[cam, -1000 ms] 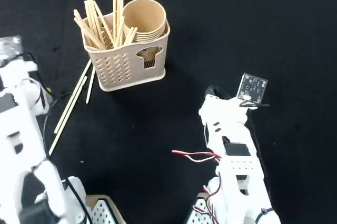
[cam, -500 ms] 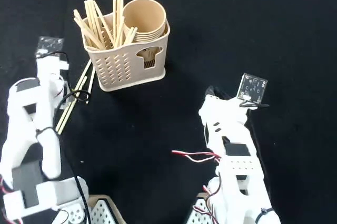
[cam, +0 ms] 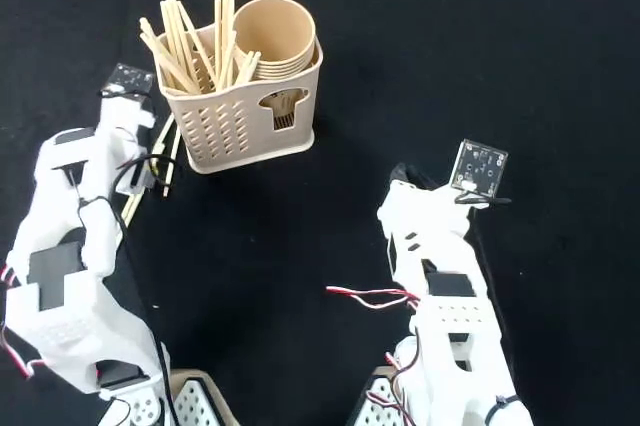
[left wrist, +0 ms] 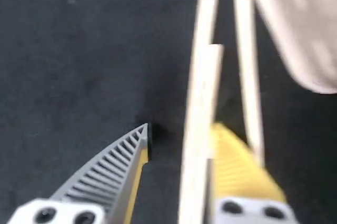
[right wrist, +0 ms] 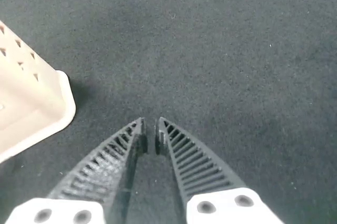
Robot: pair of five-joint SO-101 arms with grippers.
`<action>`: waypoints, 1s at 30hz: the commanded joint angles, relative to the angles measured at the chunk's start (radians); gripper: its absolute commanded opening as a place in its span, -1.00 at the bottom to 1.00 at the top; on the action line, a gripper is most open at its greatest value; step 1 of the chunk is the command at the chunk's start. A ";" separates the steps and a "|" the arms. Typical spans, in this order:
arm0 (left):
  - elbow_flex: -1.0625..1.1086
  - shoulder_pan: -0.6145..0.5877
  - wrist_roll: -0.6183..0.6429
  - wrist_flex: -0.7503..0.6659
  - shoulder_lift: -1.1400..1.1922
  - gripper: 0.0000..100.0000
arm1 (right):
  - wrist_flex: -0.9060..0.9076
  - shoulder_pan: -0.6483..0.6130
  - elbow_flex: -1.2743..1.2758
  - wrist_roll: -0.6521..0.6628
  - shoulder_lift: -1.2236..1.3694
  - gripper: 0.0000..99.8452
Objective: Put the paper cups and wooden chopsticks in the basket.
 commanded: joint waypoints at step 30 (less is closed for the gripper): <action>0.386 -0.185 0.411 -0.132 -1.183 -0.94 | -0.023 -0.014 -0.002 0.009 -0.002 -0.90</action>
